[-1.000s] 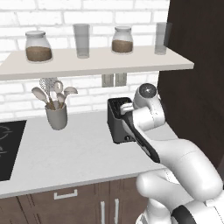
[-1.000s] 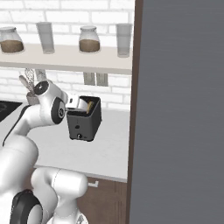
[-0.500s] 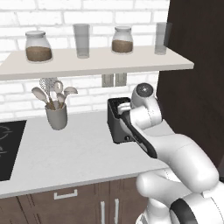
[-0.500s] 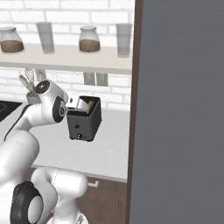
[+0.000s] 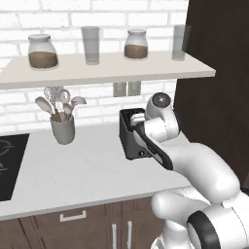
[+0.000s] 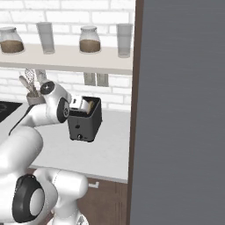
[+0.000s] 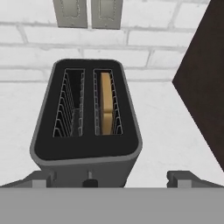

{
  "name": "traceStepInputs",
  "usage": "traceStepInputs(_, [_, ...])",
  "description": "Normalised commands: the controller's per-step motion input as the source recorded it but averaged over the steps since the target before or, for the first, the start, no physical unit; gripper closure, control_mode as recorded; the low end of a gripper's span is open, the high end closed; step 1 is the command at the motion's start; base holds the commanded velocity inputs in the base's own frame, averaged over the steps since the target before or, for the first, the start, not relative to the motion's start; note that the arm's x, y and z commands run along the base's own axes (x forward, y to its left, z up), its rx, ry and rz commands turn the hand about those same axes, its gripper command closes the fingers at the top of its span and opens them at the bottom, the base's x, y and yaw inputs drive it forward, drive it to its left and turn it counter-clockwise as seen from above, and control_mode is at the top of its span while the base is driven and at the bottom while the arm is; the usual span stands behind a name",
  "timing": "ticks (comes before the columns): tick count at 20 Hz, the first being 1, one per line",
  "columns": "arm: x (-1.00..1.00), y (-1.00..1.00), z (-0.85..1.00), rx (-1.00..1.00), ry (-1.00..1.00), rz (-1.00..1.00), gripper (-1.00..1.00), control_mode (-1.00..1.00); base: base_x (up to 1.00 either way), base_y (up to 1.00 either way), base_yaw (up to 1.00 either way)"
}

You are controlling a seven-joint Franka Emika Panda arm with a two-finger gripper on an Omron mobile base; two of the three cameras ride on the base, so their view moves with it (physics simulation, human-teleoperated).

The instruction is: Start the toaster. Once the lever pops up, take the bread to the plate on the dining counter.

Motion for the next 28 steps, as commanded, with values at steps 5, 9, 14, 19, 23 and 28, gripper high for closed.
traceStepInputs(5, [0.18,-0.12,-0.10,0.01,0.00,0.00,-1.00,-1.00,0.00,0.00,0.00])
traceStepInputs(9, [0.15,-0.08,-0.21,0.00,0.00,0.00,-1.00,-1.00,0.00,0.00,0.00])
traceStepInputs(14, [0.23,-0.07,-0.24,0.00,0.00,0.00,-1.00,-1.00,0.00,0.00,0.00])
traceStepInputs(19, [0.31,-0.01,-0.09,0.00,0.00,0.00,-1.00,-1.00,0.00,0.00,0.00])
traceStepInputs(23, [0.26,0.00,-0.12,0.00,0.00,0.00,-1.00,-1.00,0.00,0.00,0.00])
traceStepInputs(28, [0.47,0.00,-0.11,0.00,0.00,0.00,-1.00,-1.00,0.00,0.00,0.00])
